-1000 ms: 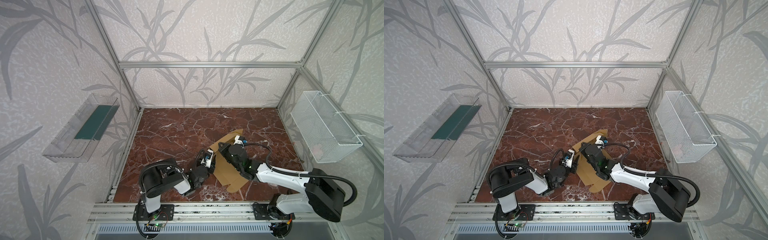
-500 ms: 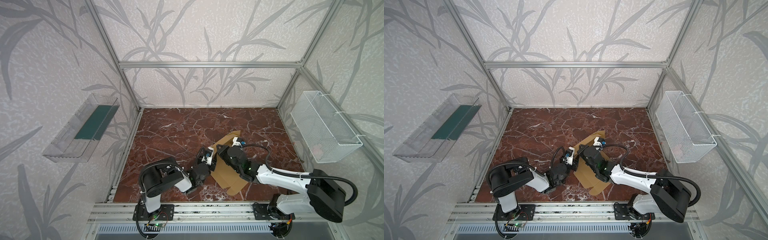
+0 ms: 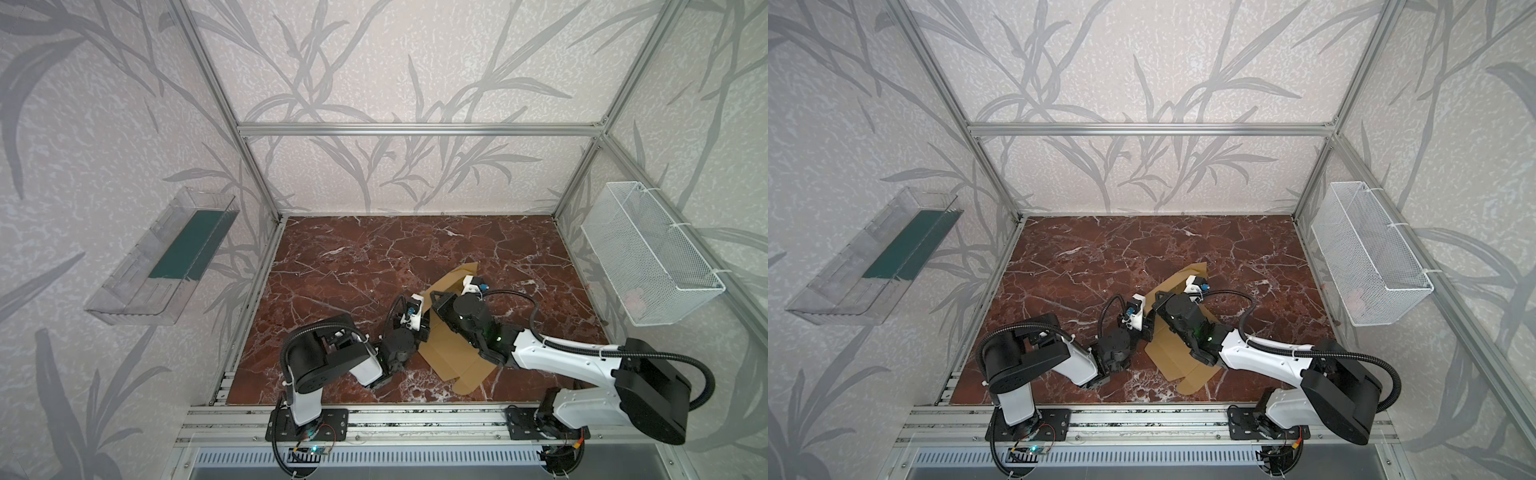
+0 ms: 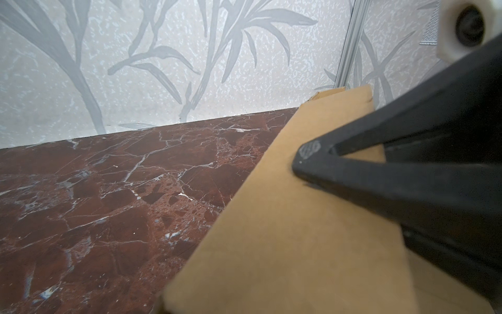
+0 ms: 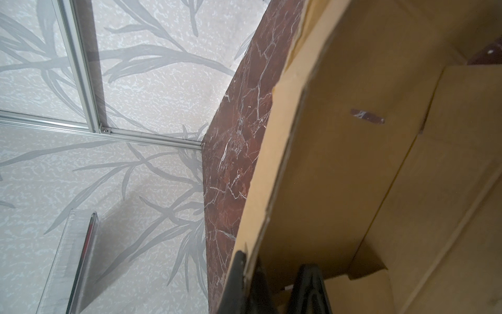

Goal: Assemble paper box
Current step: First fold the bottom flaps of a flat cardboard box at the center of the table.

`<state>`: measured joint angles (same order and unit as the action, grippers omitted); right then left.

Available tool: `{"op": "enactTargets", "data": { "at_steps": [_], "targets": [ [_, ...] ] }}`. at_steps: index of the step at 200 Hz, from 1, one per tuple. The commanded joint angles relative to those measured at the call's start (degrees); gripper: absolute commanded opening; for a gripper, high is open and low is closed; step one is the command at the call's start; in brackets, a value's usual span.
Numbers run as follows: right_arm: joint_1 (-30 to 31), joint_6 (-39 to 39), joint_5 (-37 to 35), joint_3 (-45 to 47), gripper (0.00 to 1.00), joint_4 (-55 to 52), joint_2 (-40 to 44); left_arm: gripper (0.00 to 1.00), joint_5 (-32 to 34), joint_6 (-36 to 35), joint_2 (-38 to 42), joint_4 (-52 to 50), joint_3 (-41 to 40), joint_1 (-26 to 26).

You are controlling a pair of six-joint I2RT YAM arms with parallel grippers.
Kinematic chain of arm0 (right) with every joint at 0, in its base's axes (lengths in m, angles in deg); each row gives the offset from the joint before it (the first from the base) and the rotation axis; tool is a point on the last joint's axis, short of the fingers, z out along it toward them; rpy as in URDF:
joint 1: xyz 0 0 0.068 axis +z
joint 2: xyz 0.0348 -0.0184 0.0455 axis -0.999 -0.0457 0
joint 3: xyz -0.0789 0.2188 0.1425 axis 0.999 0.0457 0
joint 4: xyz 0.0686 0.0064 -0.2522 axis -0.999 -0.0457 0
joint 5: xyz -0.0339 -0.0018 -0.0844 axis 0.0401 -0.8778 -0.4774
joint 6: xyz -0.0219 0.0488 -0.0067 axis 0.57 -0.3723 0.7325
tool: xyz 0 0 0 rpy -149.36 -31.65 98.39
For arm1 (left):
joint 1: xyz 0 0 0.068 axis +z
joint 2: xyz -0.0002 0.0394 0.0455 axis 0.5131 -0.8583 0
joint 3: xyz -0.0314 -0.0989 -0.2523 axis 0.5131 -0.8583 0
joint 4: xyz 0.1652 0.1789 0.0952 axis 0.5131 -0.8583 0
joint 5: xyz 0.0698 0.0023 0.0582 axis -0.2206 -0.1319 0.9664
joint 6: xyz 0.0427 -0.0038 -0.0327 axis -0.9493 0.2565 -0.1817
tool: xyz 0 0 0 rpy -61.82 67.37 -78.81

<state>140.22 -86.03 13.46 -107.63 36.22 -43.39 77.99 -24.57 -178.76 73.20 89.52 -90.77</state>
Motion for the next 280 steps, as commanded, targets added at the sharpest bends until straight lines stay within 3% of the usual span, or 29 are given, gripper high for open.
{"op": "enactTargets", "data": {
  "at_steps": [1, 46, 89, 163, 280],
  "targets": [
    [0.59, 0.57, -0.53, 0.04, 0.01, -6.88, -0.05, 0.48, 2.01, 1.83, -1.22, 1.35, -1.57, -1.01],
    [0.6, 1.1, -2.24, -0.48, 0.02, -8.78, 1.27, 0.59, 5.8, 1.84, -1.85, 1.32, -2.82, -4.63],
    [0.6, 1.39, -2.51, -0.49, 0.02, -9.2, 1.54, 0.6, 9.88, 1.96, -2.18, 1.33, -3.85, -6.28],
    [1.12, 1.39, -3.12, -0.23, 0.02, -9.53, 2.15, 0.46, 11.1, -1.4, -0.79, 1.29, -2.17, -6.29],
    [2.41, 0.93, -3.74, 0.15, 0.06, -7.78, 0.93, 0.32, 12.64, -2.0, 0.46, 1.3, -0.62, -6.38]
  ]
}}
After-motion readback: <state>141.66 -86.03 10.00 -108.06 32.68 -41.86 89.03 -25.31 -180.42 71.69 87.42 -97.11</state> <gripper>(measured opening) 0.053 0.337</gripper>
